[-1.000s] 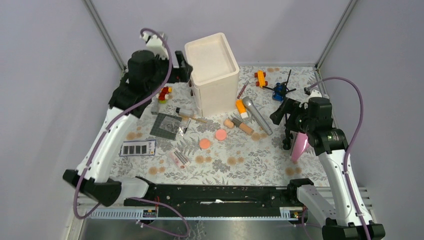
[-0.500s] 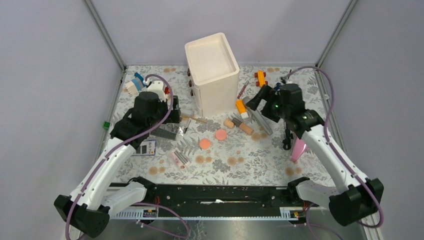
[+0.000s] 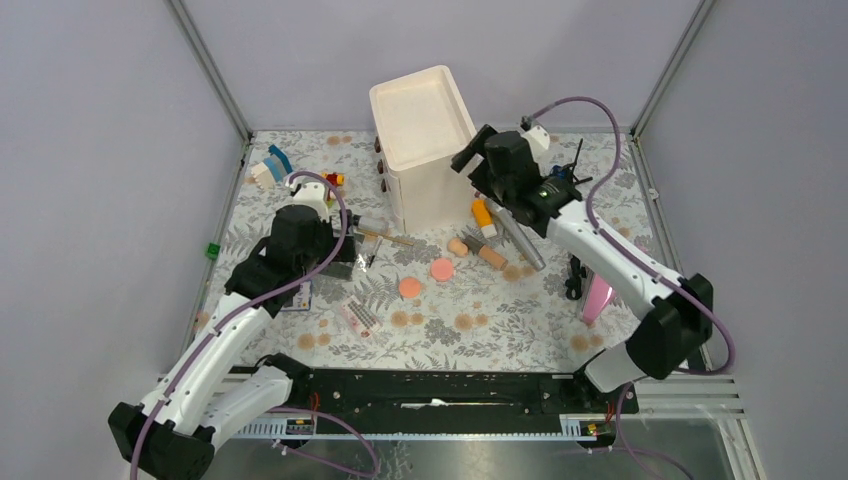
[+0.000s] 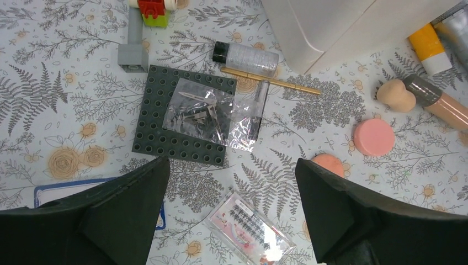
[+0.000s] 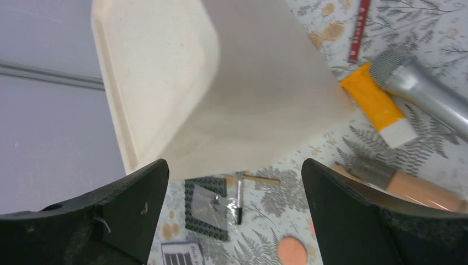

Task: Organize the makeup
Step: Move the storage box to the corner of the board.

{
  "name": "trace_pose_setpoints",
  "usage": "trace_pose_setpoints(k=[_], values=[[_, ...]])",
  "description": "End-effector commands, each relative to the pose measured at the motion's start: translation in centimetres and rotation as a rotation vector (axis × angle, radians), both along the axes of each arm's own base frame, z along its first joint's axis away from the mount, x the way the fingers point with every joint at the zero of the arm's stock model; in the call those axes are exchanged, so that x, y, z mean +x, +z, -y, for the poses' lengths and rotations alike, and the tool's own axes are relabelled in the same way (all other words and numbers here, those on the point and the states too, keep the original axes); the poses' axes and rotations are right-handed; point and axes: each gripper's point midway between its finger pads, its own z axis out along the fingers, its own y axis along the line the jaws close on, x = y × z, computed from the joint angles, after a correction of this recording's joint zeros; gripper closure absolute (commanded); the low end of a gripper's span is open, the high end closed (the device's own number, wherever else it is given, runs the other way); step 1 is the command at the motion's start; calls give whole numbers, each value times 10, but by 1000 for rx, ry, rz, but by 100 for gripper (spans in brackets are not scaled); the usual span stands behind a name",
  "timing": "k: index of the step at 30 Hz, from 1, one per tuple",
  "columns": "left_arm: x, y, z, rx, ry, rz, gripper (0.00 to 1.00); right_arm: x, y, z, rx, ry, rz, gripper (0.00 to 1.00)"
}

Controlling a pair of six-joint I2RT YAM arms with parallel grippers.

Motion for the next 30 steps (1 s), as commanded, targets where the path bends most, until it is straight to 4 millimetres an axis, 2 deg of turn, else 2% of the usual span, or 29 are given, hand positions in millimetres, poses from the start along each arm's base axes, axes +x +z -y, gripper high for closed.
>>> trace_pose_setpoints(k=[1,5,16,20,27,30], values=[[9,21,3,-49,15,97,7,24,30,-16,16,-128,84,4],[7,22,4,-59,8,101,7,35,28,-36,-25,-154,74,5],[6,25,5,-68,1,111,7,52,-4,-48,-301,-221,-26,12],[6,24,7,-71,-9,108,7,57,-2,-46,-350,-232,-30,23],[6,23,9,-74,-18,102,6,64,4,-46,-408,-220,-8,53],[6,22,10,-76,-24,98,6,71,12,-48,-433,-210,14,56]])
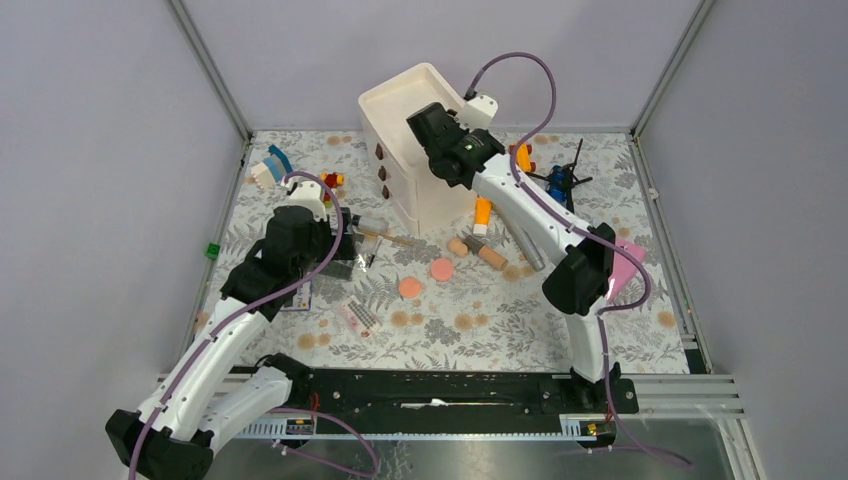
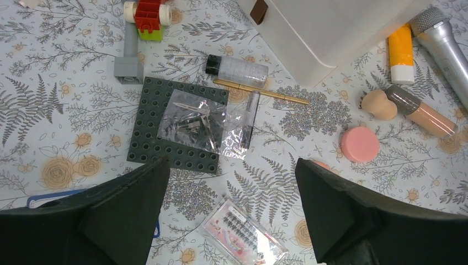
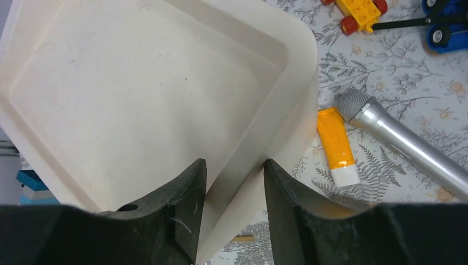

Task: Organize the makeup
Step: Move the storage box to the corner of the board.

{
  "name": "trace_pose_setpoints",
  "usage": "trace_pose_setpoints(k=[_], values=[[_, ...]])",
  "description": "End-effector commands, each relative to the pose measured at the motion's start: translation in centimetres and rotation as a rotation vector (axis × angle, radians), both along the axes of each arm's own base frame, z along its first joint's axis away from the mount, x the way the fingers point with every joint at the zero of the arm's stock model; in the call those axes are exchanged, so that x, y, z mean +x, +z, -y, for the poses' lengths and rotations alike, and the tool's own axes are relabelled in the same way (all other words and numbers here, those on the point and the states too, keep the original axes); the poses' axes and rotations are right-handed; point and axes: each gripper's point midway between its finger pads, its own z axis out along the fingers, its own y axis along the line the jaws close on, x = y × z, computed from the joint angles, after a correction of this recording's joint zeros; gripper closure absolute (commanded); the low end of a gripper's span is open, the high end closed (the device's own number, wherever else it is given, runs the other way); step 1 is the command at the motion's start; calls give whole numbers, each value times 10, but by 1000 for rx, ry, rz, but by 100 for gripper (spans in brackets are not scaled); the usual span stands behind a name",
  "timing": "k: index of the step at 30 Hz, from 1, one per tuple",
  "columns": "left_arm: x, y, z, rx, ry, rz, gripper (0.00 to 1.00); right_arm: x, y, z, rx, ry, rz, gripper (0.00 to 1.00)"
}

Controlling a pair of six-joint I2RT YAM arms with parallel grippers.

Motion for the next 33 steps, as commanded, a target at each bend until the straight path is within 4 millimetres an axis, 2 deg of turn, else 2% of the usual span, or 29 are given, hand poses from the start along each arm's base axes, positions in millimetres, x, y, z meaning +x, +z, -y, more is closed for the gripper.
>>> trace_pose_setpoints(k=[1,5,11,16,28,33], values=[[5,8,7,-40,-15,44,6,13,19,-1,-70,24,42,59],[5,7,8,-41,-19,41,6,32,26,-1,-81,62,49,71],[5,6,10,-43,-28,36,7,63,22,16,-60,105,36,77],[5,5,11,-45,-33,31,6,83,24,15,-57,196,49,82],[5,3,13,-48,-43,25,7,120,34,25,-294,427,119,88],[5,2,14,-47,-46,22,7,136,33,27,-381,540,149,94]])
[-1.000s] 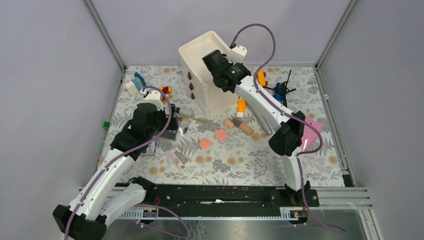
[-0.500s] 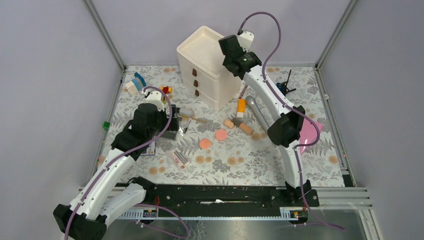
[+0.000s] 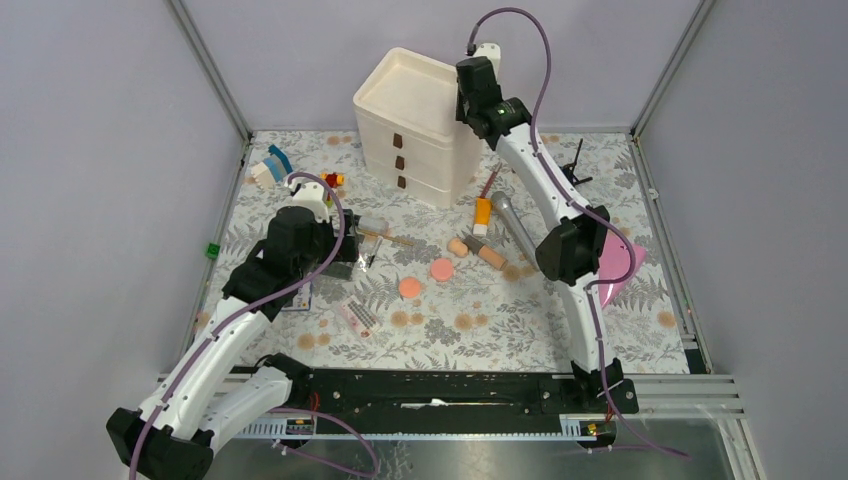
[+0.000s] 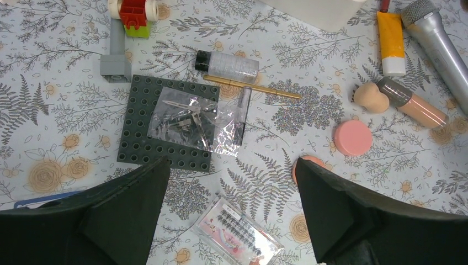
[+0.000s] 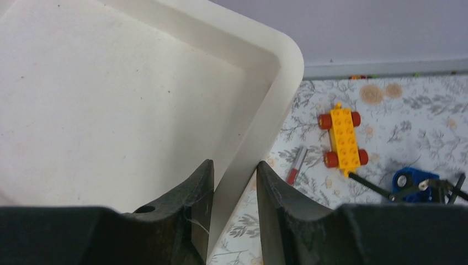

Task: Organize the makeup
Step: Move the storage box to the corner of the board.

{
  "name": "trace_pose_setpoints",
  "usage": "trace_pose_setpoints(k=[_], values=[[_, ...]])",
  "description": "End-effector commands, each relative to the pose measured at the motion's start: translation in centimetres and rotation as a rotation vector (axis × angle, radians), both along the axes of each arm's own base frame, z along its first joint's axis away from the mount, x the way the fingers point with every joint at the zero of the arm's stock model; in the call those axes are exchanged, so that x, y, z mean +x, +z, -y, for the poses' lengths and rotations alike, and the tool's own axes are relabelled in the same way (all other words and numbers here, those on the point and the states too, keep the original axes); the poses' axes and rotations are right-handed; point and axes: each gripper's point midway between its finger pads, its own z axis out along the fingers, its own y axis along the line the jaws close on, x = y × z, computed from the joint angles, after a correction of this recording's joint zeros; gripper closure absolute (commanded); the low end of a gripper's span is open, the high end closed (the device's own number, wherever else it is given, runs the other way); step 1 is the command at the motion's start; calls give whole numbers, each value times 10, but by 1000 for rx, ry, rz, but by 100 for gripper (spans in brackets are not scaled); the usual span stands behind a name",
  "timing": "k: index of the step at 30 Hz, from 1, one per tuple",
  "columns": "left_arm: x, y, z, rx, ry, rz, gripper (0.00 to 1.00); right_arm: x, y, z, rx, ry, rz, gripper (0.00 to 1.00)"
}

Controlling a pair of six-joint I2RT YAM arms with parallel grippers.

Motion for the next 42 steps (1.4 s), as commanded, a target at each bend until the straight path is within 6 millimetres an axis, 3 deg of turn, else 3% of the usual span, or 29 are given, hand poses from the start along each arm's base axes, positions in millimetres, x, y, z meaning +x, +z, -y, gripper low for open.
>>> trace_pose_setpoints(k=[1,6,16,27,35,42], values=[[7,7,7,-31,-11,33,7,21,27,-14,-95,213,112,96],[8,5,8,-28,-14,27,9,36,25,-3,-122,266,128,100],[8,3,9,-27,-20,19,11,51,14,-9,-110,521,162,100],[8,3,11,-30,-30,19,12,50,4,-13,-105,713,183,100],[8,4,11,-30,-32,19,12,46,16,-30,-22,784,230,100],[8,4,9,-27,-26,21,12,57,29,-24,-8,706,271,100]])
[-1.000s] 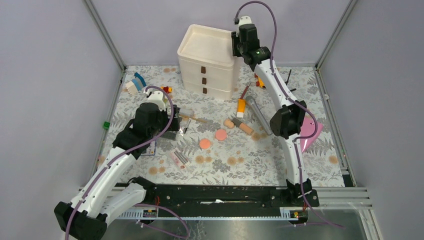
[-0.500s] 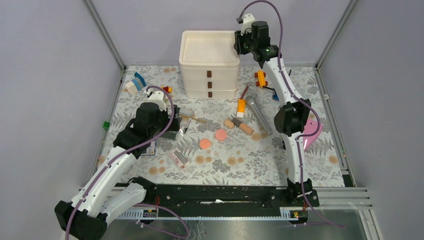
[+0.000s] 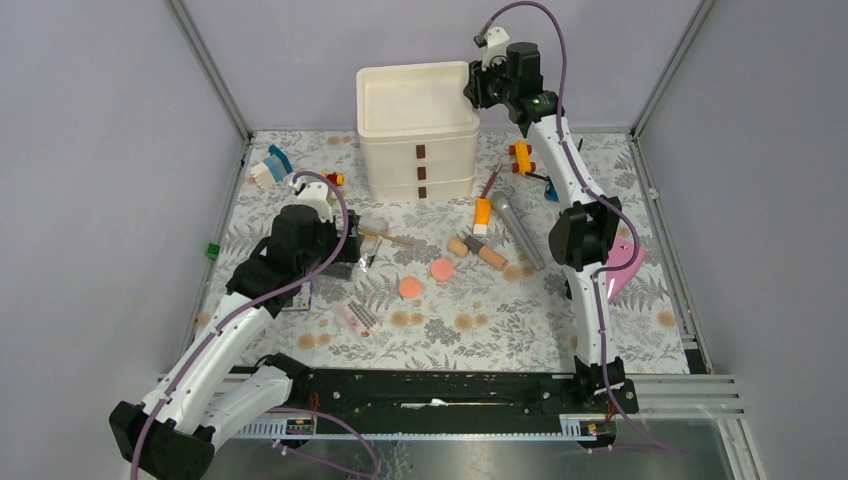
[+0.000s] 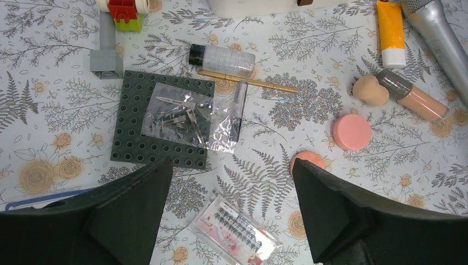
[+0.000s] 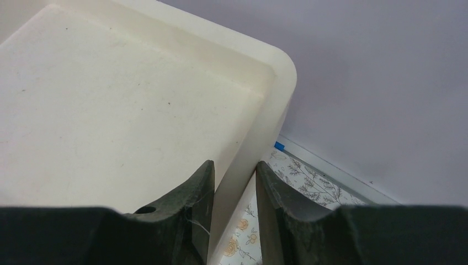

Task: Organize the makeup
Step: Move the storage box to the corner of the board.

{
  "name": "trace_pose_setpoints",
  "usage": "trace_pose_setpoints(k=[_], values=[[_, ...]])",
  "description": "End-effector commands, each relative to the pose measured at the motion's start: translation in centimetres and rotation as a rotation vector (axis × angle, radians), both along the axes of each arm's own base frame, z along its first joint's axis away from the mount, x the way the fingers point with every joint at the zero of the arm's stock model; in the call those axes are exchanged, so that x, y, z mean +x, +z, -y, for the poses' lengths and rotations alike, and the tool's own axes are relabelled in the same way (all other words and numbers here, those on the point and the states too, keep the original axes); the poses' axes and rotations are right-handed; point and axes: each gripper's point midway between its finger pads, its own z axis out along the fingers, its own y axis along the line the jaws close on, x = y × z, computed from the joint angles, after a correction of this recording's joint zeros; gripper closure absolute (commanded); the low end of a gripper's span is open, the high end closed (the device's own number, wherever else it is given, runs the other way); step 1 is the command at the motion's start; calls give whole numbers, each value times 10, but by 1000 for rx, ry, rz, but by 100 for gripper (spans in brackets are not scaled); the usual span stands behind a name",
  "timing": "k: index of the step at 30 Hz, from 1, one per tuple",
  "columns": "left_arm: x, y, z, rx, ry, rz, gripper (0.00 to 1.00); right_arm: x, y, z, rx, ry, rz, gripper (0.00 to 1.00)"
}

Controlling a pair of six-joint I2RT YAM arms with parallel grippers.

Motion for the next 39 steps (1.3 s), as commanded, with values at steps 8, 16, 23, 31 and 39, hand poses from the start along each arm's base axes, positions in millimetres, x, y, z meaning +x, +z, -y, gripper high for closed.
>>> trace_pose_setpoints(k=[8,16,23,31,39], values=[[7,12,4,-29,-5,53,12,6,38,-26,74,70,133,100],[7,12,3,-25,0,54,13,9,67,-9,122,-58,174,39],[7,11,1,-25,4,53,13,6,63,11,137,-218,115,27],[8,9,1,-24,3,46,13,13,35,13,175,-437,58,26],[8,8,3,-24,-3,39,13,18,16,-8,202,-440,49,40]])
